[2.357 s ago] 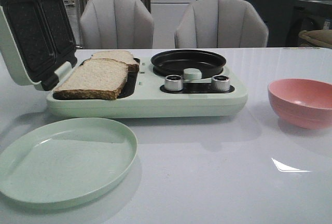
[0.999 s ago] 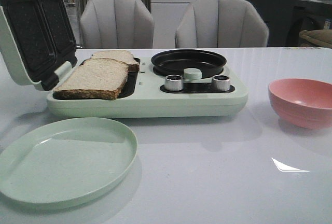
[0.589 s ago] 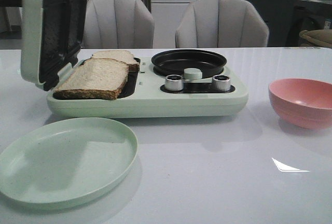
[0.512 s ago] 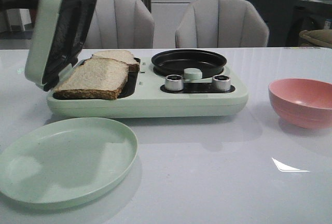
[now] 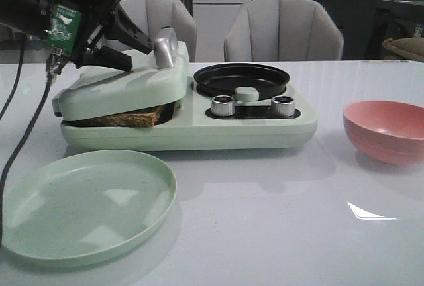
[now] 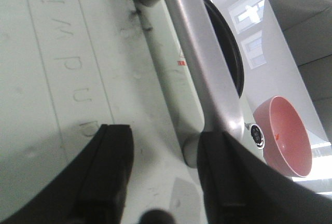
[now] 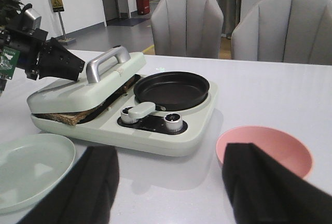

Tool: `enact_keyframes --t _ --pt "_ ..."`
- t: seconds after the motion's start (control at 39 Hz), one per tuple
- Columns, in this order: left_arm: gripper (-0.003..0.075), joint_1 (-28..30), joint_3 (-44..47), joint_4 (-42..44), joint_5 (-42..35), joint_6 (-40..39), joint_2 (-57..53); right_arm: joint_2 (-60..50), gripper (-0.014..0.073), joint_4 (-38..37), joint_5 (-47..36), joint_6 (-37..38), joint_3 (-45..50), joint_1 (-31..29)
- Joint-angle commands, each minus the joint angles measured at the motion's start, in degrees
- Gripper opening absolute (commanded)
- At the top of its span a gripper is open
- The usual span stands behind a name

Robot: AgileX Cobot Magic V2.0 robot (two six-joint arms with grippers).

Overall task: Make breakfast with bread and shrimp
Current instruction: 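Push the open press lid down over the bread with the left gripper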

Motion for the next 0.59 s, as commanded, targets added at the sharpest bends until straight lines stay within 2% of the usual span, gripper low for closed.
enact_keyframes --t 0.0,0.33,0.44,0.56 --pt "0.0388 -0.91 -1.37 -1.62 1.27 0.04 -1.48 0.53 0.0531 -0.11 -5.06 -0.07 -1.49 -0.43" --pt "0.0388 2.49 -1.48 0.48 2.99 0.04 -7.22 0.53 0.0531 -0.11 -5.06 -0.07 -1.49 -0.43" --pt "0.0388 4.19 -1.48 5.32 2.99 0.04 -11.48 0.53 0.0531 -0.11 -5.06 -0.07 -1.49 -0.43" --pt "0.0388 6.44 -1.48 15.64 2.15 -0.74 -18.01 0.53 0.0531 -0.11 -5.06 -0.07 -1.49 -0.43"
